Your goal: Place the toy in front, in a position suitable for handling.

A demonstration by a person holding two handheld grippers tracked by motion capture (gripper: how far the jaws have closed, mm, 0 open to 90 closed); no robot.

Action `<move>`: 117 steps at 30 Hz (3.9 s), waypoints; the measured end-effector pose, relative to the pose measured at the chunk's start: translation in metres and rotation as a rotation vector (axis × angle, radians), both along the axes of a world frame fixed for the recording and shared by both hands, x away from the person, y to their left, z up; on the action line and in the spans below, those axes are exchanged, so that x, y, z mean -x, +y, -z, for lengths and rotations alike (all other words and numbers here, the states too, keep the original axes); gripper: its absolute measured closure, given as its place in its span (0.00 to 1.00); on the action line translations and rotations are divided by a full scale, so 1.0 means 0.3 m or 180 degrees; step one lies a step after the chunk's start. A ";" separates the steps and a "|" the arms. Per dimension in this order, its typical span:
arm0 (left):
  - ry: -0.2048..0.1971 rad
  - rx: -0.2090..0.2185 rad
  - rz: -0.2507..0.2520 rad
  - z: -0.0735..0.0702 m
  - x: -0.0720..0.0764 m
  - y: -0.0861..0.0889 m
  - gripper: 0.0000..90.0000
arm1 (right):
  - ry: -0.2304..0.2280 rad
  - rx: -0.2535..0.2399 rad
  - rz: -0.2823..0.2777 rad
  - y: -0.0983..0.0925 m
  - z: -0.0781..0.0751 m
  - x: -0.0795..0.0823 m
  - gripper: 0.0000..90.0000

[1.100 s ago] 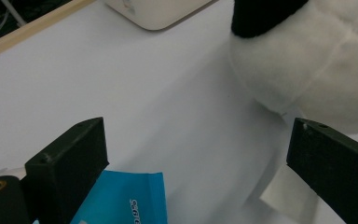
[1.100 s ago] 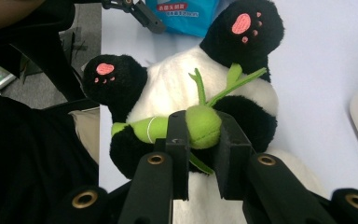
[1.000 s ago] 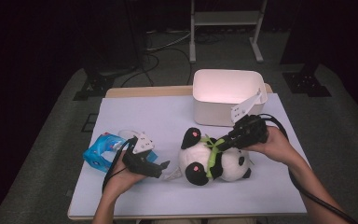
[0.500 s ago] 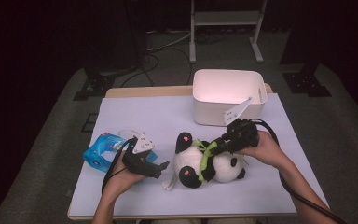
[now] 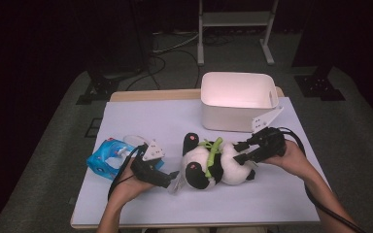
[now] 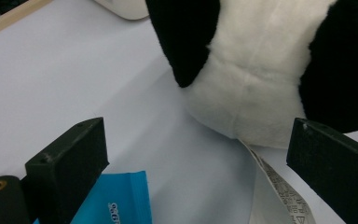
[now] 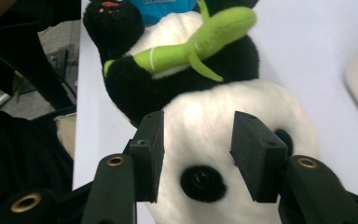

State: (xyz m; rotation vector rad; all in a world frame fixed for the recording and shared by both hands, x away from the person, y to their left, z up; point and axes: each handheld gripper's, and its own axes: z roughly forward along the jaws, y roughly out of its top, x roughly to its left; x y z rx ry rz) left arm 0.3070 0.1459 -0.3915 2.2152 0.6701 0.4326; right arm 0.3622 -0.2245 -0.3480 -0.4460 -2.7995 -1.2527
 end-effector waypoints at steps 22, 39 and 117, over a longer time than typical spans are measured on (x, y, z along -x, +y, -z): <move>0.0113 -0.0208 0.0499 -0.063 -0.011 0.019 0.08 | -0.0120 0.0022 0.0023 -0.018 0.061 0.017 0.48; 0.0253 -0.0098 0.0777 -0.086 -0.040 0.147 0.25 | -0.0261 0.0063 0.0023 -0.014 0.073 0.049 0.40; 0.0329 -0.0296 0.1095 -0.259 -0.123 0.002 0.99 | -0.0295 0.0195 0.0153 -0.056 0.110 0.027 0.37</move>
